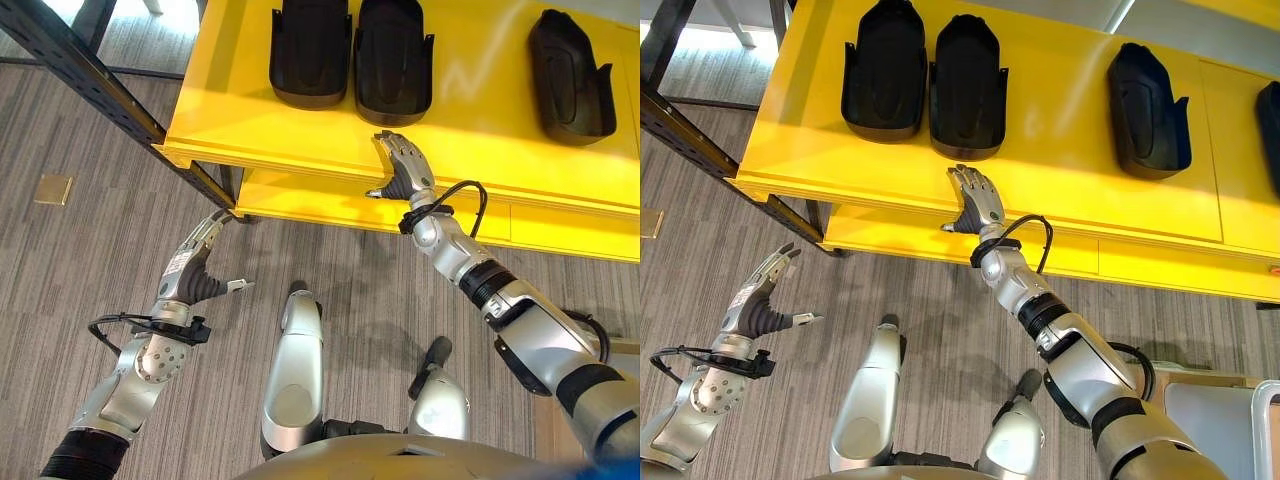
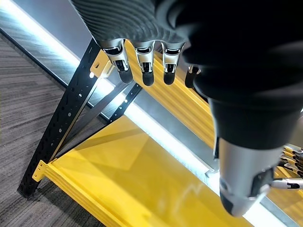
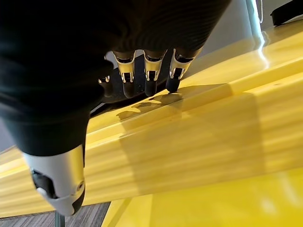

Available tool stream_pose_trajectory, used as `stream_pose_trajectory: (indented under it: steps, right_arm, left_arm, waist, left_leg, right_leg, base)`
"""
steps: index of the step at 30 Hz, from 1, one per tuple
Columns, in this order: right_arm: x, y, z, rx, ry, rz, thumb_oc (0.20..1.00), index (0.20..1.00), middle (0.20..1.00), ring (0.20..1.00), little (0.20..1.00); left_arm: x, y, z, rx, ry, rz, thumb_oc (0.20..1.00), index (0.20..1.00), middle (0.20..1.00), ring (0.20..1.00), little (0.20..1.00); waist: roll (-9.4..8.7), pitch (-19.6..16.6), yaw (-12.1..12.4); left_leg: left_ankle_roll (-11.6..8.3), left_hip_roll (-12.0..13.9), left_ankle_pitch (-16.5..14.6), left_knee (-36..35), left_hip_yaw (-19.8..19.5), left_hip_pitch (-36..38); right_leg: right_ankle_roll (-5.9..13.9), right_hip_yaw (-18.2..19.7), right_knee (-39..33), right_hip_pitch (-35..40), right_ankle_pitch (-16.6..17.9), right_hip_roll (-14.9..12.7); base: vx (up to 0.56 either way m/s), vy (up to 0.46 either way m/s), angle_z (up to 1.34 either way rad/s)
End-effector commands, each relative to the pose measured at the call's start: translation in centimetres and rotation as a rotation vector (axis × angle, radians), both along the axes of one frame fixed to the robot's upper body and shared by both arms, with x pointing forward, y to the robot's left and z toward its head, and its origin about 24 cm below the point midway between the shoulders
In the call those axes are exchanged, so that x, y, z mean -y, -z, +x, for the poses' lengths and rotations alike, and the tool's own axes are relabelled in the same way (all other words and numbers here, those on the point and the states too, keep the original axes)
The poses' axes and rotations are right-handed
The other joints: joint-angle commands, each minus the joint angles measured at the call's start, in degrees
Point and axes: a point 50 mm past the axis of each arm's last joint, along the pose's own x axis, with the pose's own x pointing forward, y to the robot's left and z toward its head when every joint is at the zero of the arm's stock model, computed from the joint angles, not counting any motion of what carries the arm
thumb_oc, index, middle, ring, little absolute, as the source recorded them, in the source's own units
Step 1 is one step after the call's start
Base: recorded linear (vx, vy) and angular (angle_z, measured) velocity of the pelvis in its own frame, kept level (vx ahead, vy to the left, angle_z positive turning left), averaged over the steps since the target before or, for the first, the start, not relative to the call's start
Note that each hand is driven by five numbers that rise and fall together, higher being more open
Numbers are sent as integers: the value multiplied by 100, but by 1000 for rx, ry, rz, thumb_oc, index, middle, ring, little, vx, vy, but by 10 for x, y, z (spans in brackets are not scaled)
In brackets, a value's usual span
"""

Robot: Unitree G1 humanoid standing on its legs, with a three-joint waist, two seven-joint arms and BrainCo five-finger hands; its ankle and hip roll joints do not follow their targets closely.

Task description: Move parts from the plastic box to the shelf.

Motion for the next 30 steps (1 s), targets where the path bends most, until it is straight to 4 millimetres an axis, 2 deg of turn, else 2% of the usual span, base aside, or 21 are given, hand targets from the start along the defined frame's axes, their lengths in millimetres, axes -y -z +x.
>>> stream_pose_trajectory:
  steps: [1,19,26,30]
  right_arm:
    - [20,-24,11,52,64,35,1000,1000,1000,1000,1000]
    - [25,-63,23,147,104,55,1000,1000,1000,1000,1000]
    - [23,-64,21,158,90,70,1000,1000,1000,1000,1000]
    - [23,-53,17,134,75,82,1000,1000,1000,1000,1000]
  left_arm:
    - [9,-11,2,66,41,-39,1000,1000,1000,1000,1000]
    - [7,-17,4,101,26,-46,1000,1000,1000,1000,1000]
    - [6,-17,4,104,17,-45,1000,1000,1000,1000,1000]
    - [6,-17,4,104,11,-41,1000,1000,1000,1000,1000]
  waist:
    - [93,103,233]
    - [208,186,211]
    - [212,210,182]
    - [208,211,147]
  left_leg:
    - [458,-176,377,-1007,611,519]
    - [478,-182,346,-880,621,307]
    - [484,-171,330,-857,630,292]
    - [486,-161,327,-856,643,291]
  right_leg:
    - [243,115,1348,-268,-465,-88]
    - [199,223,1590,-582,-559,-102]
    - [193,259,1645,-645,-570,-98]
    - [185,268,1656,-665,-577,-92]
  base:
    - [0,0,0]
    - [0,0,0]
    - [0,0,0]
    - [0,0,0]
